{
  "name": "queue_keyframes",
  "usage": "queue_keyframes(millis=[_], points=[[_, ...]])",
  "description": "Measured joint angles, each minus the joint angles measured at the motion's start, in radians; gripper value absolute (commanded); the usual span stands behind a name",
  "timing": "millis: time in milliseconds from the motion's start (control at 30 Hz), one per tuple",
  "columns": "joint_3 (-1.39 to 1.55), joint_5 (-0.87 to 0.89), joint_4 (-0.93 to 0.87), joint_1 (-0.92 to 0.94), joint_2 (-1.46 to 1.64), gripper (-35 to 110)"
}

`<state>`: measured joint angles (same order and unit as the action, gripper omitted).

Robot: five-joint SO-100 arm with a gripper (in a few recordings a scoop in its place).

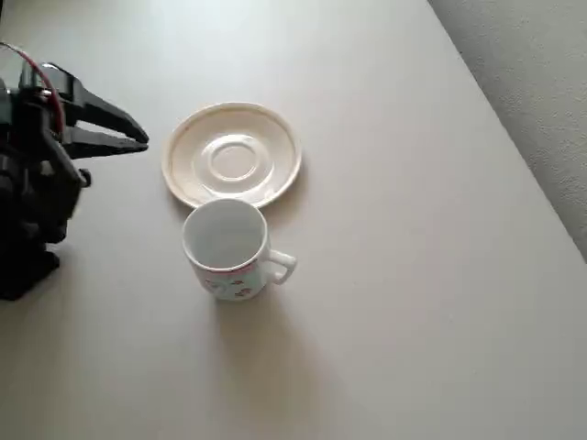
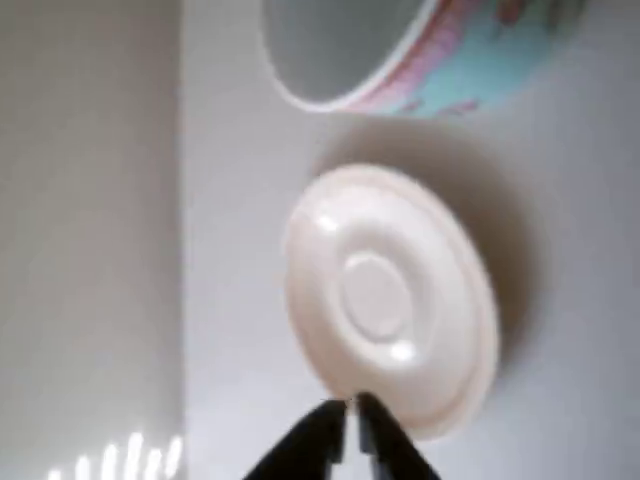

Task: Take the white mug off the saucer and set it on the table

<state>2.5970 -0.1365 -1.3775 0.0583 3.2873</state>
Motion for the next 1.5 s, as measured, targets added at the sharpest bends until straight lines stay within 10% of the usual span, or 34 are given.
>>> queue_keyframes(millis=[1500], points=[[0.353, 0.005, 0.021, -0.037, 0.006, 1]])
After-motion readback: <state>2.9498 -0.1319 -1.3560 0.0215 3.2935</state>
